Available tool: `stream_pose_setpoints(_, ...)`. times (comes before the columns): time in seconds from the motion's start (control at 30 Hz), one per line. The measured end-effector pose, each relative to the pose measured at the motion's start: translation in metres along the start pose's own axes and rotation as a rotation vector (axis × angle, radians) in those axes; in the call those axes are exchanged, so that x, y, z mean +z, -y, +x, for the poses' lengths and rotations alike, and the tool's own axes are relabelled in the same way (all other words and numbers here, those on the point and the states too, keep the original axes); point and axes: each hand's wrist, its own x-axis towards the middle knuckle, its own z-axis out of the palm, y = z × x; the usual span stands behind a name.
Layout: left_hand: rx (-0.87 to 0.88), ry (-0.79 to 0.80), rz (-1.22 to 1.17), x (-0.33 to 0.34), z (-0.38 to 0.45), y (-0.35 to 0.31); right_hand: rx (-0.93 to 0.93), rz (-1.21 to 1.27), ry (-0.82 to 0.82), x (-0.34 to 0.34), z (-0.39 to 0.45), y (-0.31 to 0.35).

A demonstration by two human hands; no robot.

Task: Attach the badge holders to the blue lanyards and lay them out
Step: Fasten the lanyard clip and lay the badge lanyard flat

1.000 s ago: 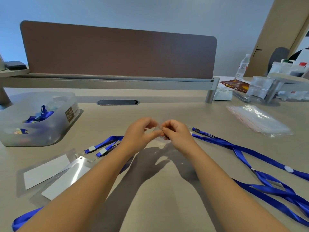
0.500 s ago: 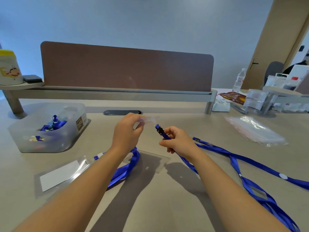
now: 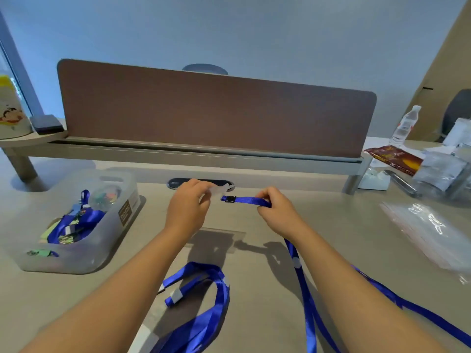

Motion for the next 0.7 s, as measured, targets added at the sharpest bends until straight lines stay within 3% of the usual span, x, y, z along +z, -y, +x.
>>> stream_pose_setpoints(0.2,0.002,0.008,0.056,-0.038,0.067,-0.013,-0.146,-0.067,-0.078,-0.04,0.059,0.066)
stream_pose_setpoints(0.33,-0.012,0.015,0.094,-0.043,0.08,0.001,-0.227,-0.175,-0.089,-0.031,0.082,0.079)
stream_pose_setpoints(0.47,-0.022,0.086,0.149,-0.028,0.056,0.036,-0.142,-0.295,0.028,0.01,0.091,0.047)
stream_pose_setpoints(0.7,-0.089,0.353,0.305,0.008,0.008,0.096,0.053,-0.562,0.244,0.077,0.08,-0.02)
